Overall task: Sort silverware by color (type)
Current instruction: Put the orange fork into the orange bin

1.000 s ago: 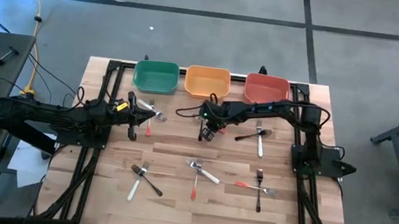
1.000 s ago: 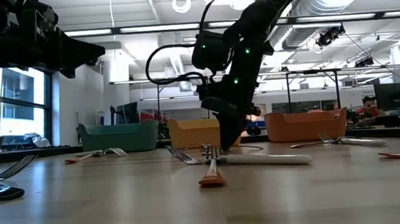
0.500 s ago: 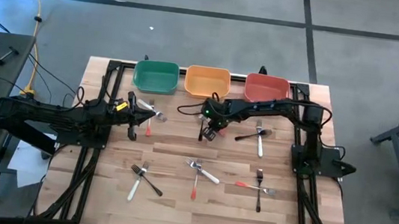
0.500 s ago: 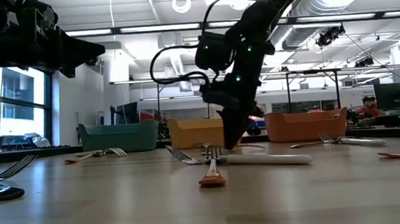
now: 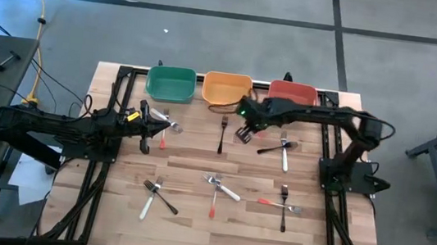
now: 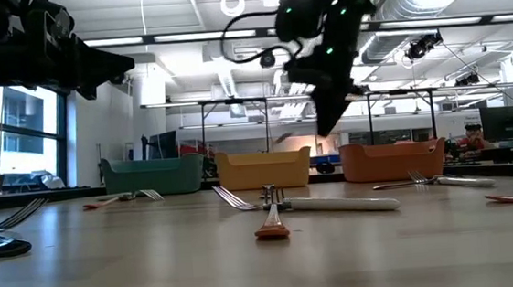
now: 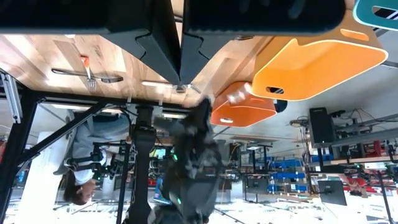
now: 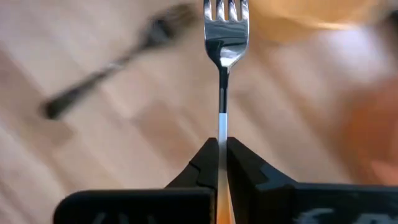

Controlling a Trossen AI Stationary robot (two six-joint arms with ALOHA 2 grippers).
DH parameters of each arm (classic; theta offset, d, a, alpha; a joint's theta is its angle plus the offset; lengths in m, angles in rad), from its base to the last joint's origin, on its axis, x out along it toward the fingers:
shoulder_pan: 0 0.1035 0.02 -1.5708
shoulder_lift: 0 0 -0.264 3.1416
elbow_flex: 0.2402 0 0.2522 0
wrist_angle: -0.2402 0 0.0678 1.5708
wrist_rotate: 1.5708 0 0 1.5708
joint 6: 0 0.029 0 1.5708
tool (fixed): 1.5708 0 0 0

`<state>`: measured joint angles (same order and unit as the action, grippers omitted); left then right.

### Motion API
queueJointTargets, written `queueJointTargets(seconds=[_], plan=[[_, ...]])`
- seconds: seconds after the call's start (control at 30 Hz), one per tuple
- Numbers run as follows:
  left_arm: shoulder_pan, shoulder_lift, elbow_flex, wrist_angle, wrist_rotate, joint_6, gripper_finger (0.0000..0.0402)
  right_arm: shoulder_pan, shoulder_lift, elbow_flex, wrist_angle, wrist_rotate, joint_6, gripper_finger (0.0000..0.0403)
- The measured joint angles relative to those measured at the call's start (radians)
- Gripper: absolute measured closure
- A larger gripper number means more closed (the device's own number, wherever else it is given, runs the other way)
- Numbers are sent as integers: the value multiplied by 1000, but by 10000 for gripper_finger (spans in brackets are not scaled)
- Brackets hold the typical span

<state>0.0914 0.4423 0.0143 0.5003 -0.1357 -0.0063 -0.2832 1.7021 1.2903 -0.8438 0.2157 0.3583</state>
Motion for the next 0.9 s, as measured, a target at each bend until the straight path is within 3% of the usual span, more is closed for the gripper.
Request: queueJointTargets(seconds=[0.13, 0.27, 0.43, 0.63, 0.9], plan=[[0, 0, 0, 0, 0, 0, 401, -73, -103, 0, -149, 121, -53, 402], [0, 0, 0, 1, 0, 0, 401, -167, -169, 1, -191, 196, -251, 402], [0, 0, 0, 1, 0, 0, 401, -295, -165, -8, -181, 185, -504, 402], [0, 0, 0, 2, 0, 0, 401, -445, -133, -96, -160, 150, -626, 402], [0, 0, 0, 0, 0, 0, 401, -555, -130, -205, -41, 128, -740, 402]])
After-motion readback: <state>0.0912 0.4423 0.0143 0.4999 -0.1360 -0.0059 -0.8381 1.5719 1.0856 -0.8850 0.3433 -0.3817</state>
